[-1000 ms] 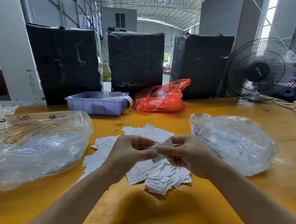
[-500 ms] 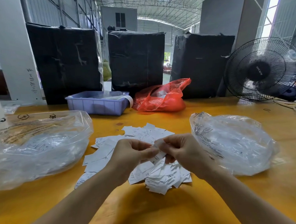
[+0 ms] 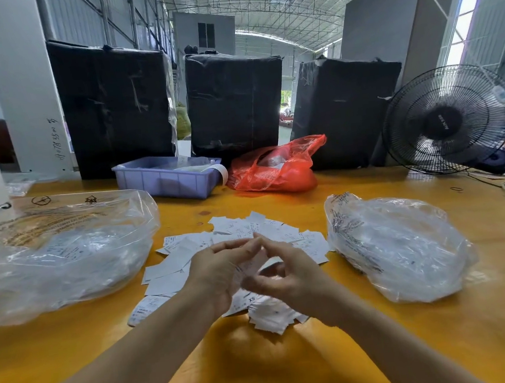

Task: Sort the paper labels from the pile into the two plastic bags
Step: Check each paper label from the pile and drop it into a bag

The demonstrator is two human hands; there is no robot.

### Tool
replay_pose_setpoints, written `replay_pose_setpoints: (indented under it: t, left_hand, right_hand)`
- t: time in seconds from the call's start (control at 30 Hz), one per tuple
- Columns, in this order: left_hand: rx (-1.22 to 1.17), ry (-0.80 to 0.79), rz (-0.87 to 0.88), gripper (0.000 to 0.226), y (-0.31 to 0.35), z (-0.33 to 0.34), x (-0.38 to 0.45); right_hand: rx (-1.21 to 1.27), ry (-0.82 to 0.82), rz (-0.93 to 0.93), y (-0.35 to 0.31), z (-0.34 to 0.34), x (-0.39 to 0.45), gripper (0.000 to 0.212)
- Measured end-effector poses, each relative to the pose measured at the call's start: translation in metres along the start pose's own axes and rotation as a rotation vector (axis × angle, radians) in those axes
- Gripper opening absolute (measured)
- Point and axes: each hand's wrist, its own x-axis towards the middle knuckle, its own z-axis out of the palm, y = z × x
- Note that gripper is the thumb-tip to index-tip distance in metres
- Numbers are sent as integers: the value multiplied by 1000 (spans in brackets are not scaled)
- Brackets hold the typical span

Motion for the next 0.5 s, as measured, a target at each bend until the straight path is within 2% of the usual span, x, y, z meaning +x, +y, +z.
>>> replay_pose_setpoints:
  t: [0.07, 0.2, 0.3, 0.4, 0.47, 0.5]
  left_hand:
    - [-41, -14, -18, 32, 1, 1, 0]
    - [-96, -55, -31, 32, 3, 4, 0]
    - [-8, -54, -64, 24, 5, 3, -2]
    - [100, -59, -52, 26, 7, 0, -2]
    - [134, -81, -51, 32, 8, -1, -1]
    - [115, -99, -55, 35, 7, -1, 0]
  right_hand:
    - [100, 126, 27, 1, -3, 2, 64]
    - [363, 111, -1, 0, -12, 2, 31]
    - [324, 132, -43, 2, -11, 2, 15]
    - [302, 184, -46, 2, -16, 4, 13]
    - [269, 162, -35, 1, -18, 4, 8]
    - [245, 137, -29, 1, -19, 4, 13]
